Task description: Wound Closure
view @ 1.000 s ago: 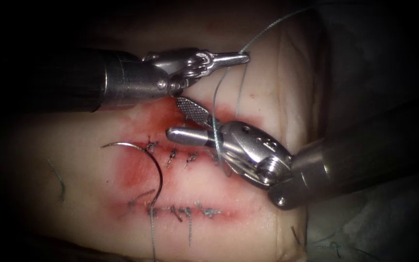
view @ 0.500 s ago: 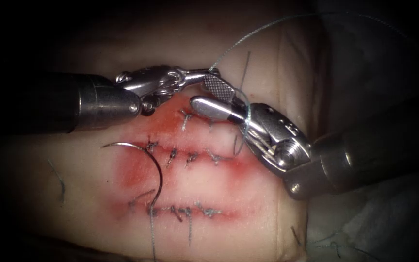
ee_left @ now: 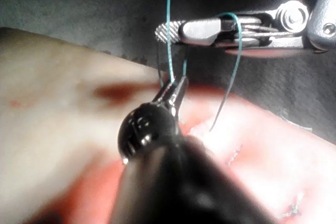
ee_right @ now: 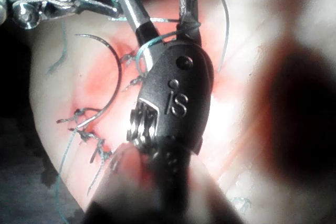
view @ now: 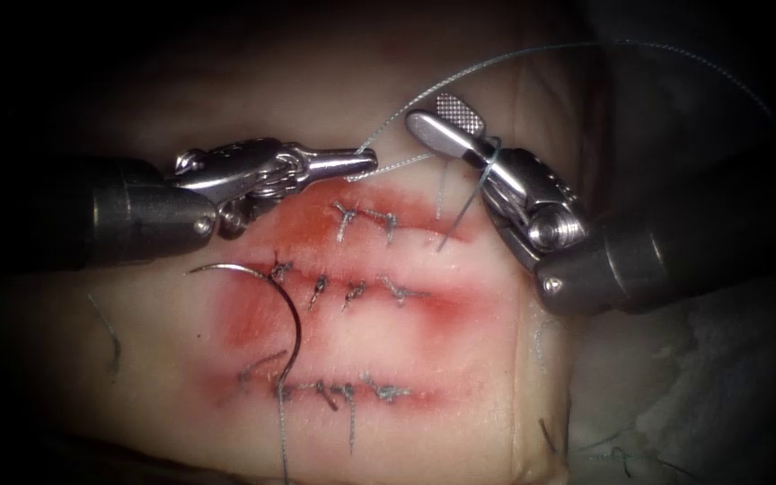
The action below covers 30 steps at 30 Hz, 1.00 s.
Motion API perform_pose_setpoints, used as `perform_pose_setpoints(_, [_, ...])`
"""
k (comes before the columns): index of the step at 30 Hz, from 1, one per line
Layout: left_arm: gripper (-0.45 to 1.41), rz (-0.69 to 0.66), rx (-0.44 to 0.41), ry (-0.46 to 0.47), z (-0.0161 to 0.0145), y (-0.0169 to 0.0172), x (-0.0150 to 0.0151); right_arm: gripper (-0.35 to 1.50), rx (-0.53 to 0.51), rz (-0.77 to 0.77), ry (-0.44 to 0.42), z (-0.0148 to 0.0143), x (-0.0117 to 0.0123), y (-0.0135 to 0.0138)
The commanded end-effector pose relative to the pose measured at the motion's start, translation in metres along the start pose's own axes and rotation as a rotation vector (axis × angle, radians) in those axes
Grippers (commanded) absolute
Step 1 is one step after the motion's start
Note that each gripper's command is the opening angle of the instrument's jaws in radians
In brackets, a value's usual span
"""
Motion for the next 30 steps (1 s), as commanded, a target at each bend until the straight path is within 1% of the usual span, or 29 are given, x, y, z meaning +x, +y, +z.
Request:
perform_pose_setpoints(1, [-0.45, -0.010, 0.009, 0.000, 0.0008, -0.0004, -0.0011, 0.57, 0.009, -0.009, 0.023, 0.0003, 0.0007, -0.0009])
perform_pose_setpoints(2, [-0.45, -0.014, 0.012, 0.000, 0.0009, -0.0008, -0.0014, 0.57, 0.011, -0.011, 0.032, 0.0003, 0.0009, -0.0011])
perform_pose_setpoints(4, [-0.45, -0.031, 0.030, 0.005, 0.0017, -0.0023, -0.0026, 0.52, -0.007, -0.020, 0.053, 0.0003, 0.0020, -0.0014])
perform_pose_setpoints(5, [-0.45, -0.031, 0.030, 0.005, 0.0017, -0.0023, -0.0026, 0.52, -0.007, -0.020, 0.053, 0.0003, 0.0020, -0.0014])
perform_pose_setpoints(6, [-0.45, -0.040, 0.060, 0.006, 0.0021, -0.0032, -0.0025, 0.39, -0.008, -0.022, 0.064, 0.0005, 0.0024, -0.0014])
perform_pose_setpoints(7, [-0.45, -0.040, 0.060, 0.006, 0.0021, -0.0032, -0.0025, 0.39, -0.008, -0.022, 0.064, 0.0005, 0.0024, -0.0014])
perform_pose_setpoints(8, [-0.45, -0.034, 0.069, 0.011, 0.0023, -0.0036, -0.0024, 0.34, -0.005, -0.022, 0.066, 0.0006, 0.0024, -0.0014])
perform_pose_setpoints(9, [-0.45, -0.069, 0.096, 0.030, 0.0029, -0.0045, -0.0018, 0.24, -0.007, -0.022, 0.075, 0.0008, 0.0024, -0.0013])
perform_pose_setpoints(10, [-0.45, -0.069, 0.096, 0.030, 0.0029, -0.0045, -0.0018, 0.24, -0.007, -0.022, 0.075, 0.0008, 0.0024, -0.0013])
perform_pose_setpoints(11, [-0.45, -0.091, 0.124, 0.051, 0.0036, -0.0054, -0.0011, 0.10, -0.027, -0.027, 0.092, 0.0010, 0.0025, -0.0013])
perform_pose_setpoints(12, [-0.45, -0.091, 0.124, 0.051, 0.0036, -0.0054, -0.0011, 0.10, -0.027, -0.027, 0.092, 0.0010, 0.0025, -0.0013])
perform_pose_setpoints(14, [-0.45, -0.108, 0.143, 0.065, 0.0046, -0.0065, -0.0005, 0.05, -0.053, -0.069, 0.111, 0.0011, 0.0028, -0.0013])
perform_pose_setpoints(15, [-0.45, -0.108, 0.143, 0.065, 0.0046, -0.0065, -0.0005, 0.05, -0.053, -0.069, 0.111, 0.0011, 0.0028, -0.0013])
perform_pose_setpoints(18, [-0.45, -0.109, 0.147, 0.067, 0.0056, -0.0071, -0.0005, 0.05, -0.098, -0.125, 0.142, 0.0010, 0.0034, -0.0015])
perform_pose_setpoints(21, [-0.45, -0.118, 0.141, 0.060, 0.0065, -0.0067, -0.0009, 0.09, -0.171, -0.163, 0.193, 0.0007, 0.0049, -0.0020])
perform_pose_setpoints(24, [-0.45, -0.103, 0.143, 0.045, 0.0070, -0.0055, -0.0016, 0.10, -0.253, -0.199, 0.244, 0.0003, 0.0067, -0.0026])
perform_pose_setpoints(25, [-0.45, -0.098, 0.147, 0.040, 0.0072, -0.0046, -0.0019, 0.07, -0.307, -0.219, 0.278, 0.0000, 0.0080, -0.0030])
perform_pose_setpoints(27, [-0.45, -0.081, 0.144, 0.034, 0.0073, -0.0034, -0.0025, 0.07, -0.361, -0.241, 0.312, 0.0000, 0.0090, -0.0028])
perform_pose_setpoints(30, [-0.45, -0.076, 0.129, 0.025, 0.0073, -0.0017, -0.0028, 0.07, -0.407, -0.254, 0.316, 0.0004, 0.0095, -0.0022])
